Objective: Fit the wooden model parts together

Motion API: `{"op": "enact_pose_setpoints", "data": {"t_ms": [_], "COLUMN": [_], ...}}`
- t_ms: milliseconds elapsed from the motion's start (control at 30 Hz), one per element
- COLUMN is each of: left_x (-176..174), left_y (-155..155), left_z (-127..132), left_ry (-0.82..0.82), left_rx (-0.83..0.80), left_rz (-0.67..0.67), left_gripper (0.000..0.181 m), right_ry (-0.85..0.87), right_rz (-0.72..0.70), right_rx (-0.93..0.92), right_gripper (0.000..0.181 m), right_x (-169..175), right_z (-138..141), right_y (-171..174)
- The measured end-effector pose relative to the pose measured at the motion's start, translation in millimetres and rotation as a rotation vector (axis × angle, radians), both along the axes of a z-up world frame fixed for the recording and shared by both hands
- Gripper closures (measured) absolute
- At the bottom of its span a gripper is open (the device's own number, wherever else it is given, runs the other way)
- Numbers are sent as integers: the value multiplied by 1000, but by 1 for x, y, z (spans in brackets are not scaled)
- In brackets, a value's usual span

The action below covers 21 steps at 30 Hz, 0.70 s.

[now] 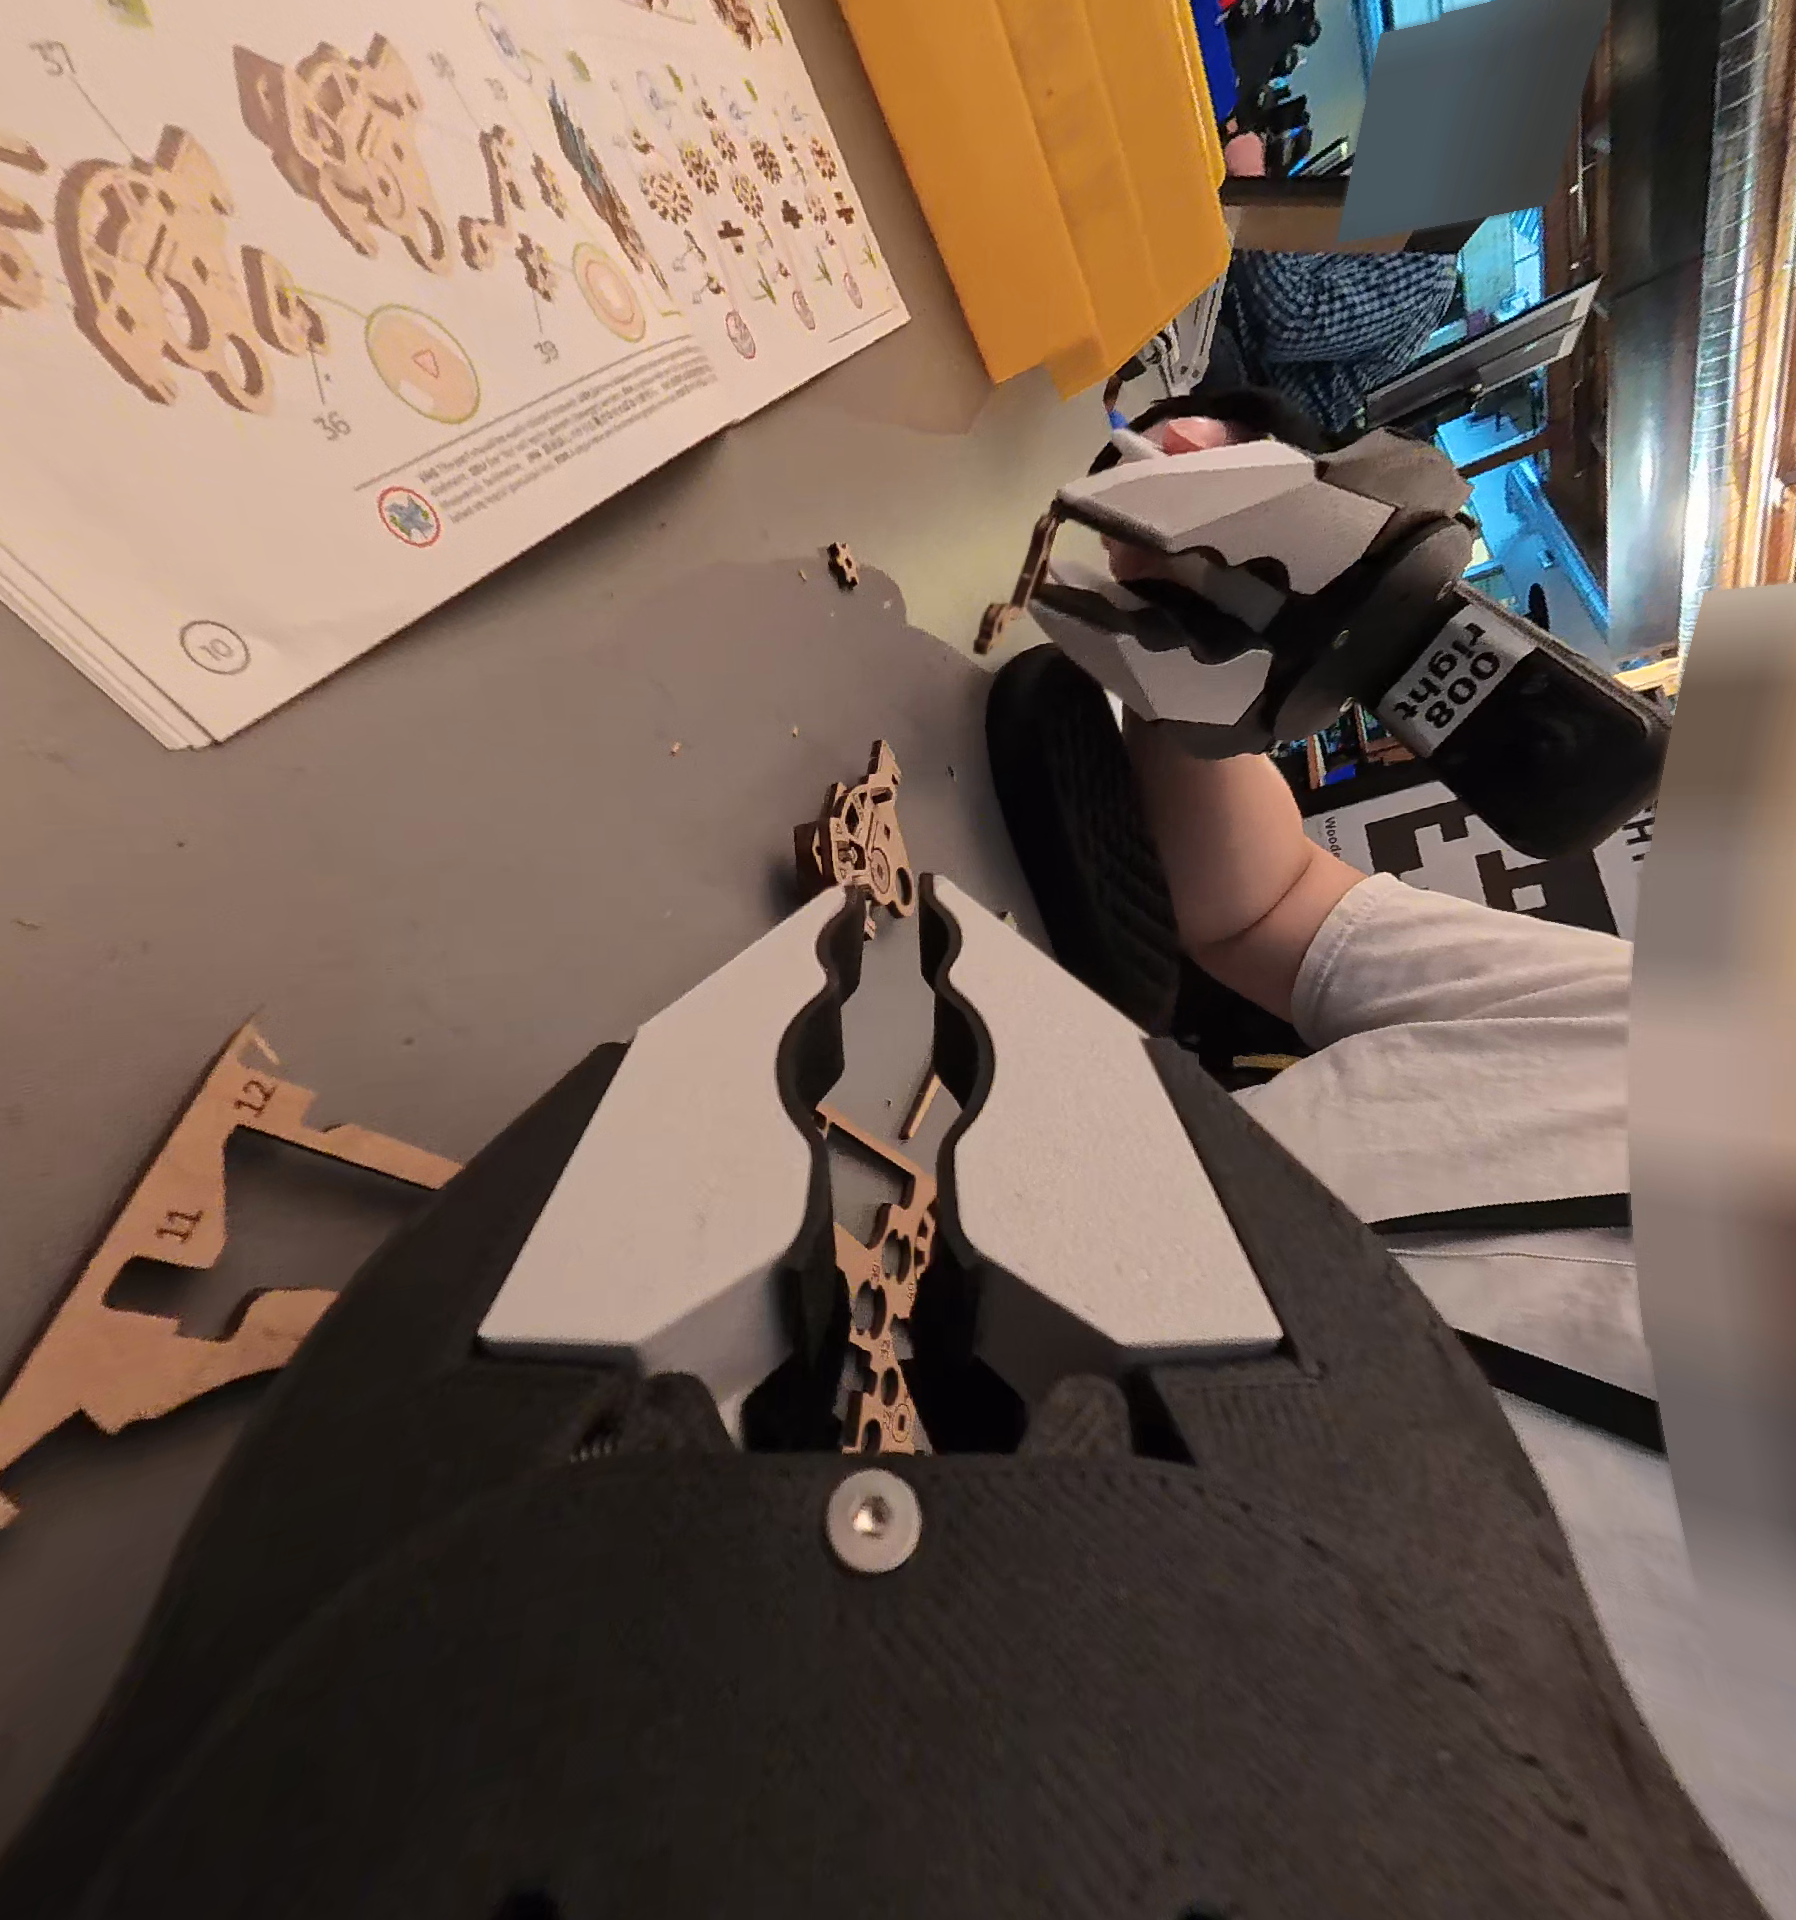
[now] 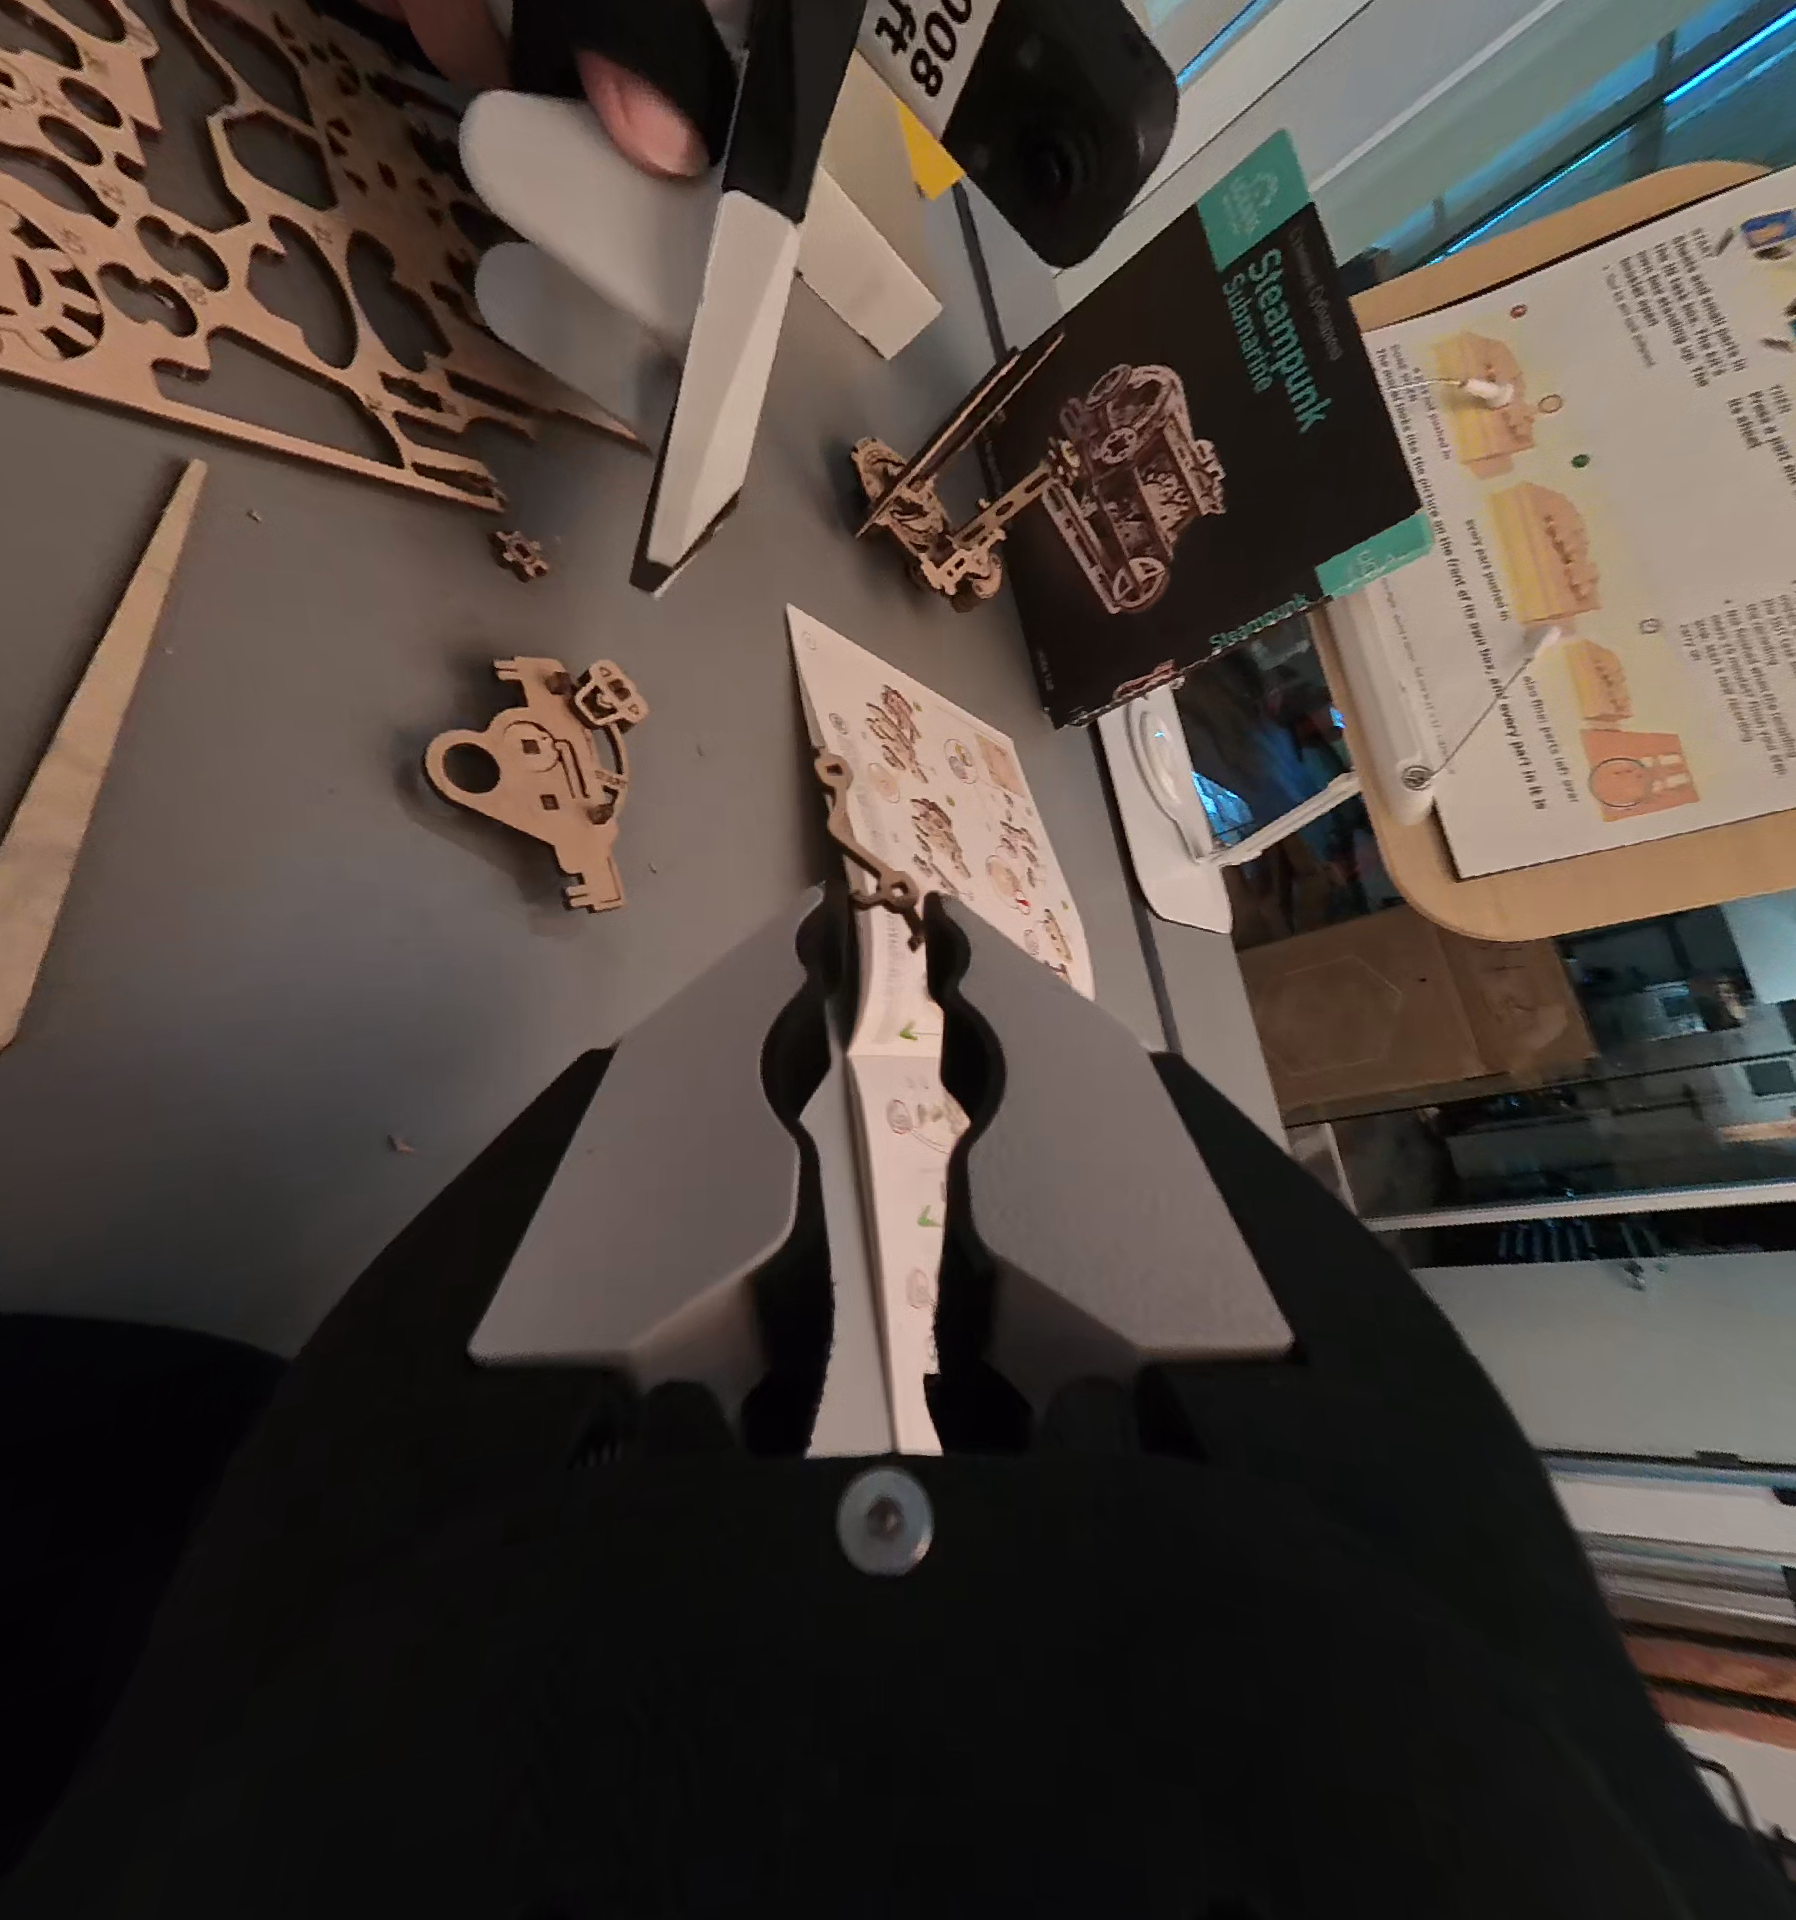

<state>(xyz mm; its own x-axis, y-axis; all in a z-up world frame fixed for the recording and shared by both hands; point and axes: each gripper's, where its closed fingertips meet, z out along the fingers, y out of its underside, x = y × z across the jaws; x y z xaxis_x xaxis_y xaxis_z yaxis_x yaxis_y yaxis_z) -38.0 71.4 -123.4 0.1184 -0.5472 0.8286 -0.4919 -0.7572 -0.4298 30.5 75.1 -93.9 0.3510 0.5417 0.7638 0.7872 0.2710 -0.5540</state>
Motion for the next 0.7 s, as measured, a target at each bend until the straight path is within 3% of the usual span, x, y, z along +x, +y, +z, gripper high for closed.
{"op": "enact_pose_setpoints", "data": {"t_ms": [433,700], "left_x": [2,3], "left_y": [-4,-5], "left_z": [-5,-7], "left_ry": [22,31], "left_rx": [-5,7], "left_rz": [-16,-15], "left_gripper": [173,173], "right_ry": [135,264], "right_rz": [47,151], "right_rx": [-137,-431], "right_gripper": [170,170], "right_x": [-13,-37], "right_z": [-1,-18], "right_y": [-8,-25]}}
